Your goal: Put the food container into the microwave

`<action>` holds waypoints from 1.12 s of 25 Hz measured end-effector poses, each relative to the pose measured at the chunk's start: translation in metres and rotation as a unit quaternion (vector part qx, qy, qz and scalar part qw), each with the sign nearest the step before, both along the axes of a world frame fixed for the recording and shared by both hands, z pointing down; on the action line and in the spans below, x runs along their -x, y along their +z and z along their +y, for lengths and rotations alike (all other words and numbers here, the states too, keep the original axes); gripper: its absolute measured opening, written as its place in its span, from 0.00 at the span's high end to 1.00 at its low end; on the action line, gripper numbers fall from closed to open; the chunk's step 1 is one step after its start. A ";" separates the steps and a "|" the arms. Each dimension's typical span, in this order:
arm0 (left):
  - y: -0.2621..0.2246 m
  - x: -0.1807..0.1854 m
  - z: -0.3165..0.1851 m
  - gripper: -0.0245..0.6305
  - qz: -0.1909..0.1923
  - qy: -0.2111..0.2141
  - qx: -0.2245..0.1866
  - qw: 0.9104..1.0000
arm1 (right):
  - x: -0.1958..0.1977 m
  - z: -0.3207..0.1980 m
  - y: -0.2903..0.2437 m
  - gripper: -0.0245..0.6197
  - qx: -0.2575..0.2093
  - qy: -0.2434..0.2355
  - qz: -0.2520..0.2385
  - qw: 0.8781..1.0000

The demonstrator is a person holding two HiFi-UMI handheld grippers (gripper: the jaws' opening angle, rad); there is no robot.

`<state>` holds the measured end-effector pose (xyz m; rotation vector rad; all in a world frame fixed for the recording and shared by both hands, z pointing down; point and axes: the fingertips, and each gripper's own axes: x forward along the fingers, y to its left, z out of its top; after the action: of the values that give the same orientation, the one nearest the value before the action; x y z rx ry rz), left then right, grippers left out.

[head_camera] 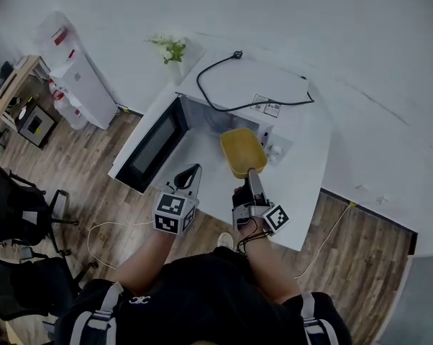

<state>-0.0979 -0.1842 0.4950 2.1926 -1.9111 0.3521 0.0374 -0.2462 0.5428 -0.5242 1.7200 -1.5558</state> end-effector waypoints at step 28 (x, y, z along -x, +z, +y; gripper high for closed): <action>0.015 0.094 -0.108 0.96 0.020 0.086 0.014 0.996 | 0.110 -0.140 0.042 0.64 0.028 0.096 0.009 0.995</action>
<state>-0.1923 -0.2924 0.5100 2.3338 -1.6899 0.3574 -0.0724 -0.3863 0.5847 -0.7137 1.5925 -1.4695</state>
